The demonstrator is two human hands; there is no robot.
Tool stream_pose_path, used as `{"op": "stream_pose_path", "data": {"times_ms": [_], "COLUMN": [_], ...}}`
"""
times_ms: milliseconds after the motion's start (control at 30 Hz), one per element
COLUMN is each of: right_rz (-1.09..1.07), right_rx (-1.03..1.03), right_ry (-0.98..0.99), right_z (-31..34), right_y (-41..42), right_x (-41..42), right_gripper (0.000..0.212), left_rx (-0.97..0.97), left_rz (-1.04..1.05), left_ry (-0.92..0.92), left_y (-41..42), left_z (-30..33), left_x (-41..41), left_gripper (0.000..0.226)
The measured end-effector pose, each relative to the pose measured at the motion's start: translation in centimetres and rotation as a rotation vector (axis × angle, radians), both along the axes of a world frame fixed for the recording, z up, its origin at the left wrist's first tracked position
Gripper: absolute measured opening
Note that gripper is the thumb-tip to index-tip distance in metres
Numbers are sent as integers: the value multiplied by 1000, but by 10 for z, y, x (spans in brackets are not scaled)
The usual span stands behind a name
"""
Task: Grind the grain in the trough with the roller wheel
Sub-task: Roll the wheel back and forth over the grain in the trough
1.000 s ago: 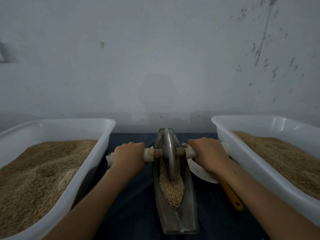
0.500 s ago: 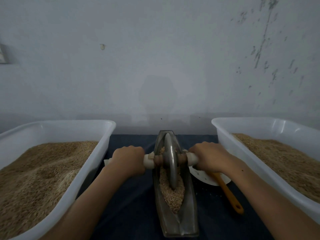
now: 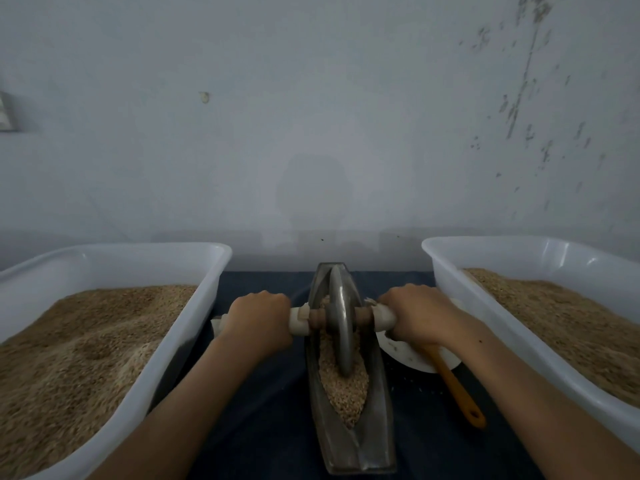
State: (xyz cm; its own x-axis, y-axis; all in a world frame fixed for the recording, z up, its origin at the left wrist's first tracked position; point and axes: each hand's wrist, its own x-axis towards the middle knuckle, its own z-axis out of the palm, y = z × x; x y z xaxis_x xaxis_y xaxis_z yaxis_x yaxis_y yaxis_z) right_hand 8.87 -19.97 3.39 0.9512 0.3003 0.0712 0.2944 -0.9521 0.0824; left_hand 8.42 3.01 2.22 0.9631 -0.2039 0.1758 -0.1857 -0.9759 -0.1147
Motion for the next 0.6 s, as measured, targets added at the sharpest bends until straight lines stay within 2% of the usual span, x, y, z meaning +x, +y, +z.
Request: {"op": "stream_pose_path", "data": {"times_ms": [133,267,433,500,600], "right_rz": [7,-7,24,26,14], "right_rx": [-47,-21,-13,-11,2], "right_ry": [91,-81,-383,-398,-314], "right_z": [8,0,-16,-18,-14], "right_y": [1,6,7,7,4], "right_x": [-5,-3,4,6,5], "right_gripper": [22,11,18,18,15], "left_rx": [0,-48,-147,-156,-114], "left_rz": [-5,0,-30,-39,-26], "left_ry": [86,76,-56,-77,-54], "left_y": [3,4,6,6,4], "left_z": [1,-3,-11,-11,-7], "left_x": [2,5,5,4,2], "left_gripper": [20,16,10,11,9]}}
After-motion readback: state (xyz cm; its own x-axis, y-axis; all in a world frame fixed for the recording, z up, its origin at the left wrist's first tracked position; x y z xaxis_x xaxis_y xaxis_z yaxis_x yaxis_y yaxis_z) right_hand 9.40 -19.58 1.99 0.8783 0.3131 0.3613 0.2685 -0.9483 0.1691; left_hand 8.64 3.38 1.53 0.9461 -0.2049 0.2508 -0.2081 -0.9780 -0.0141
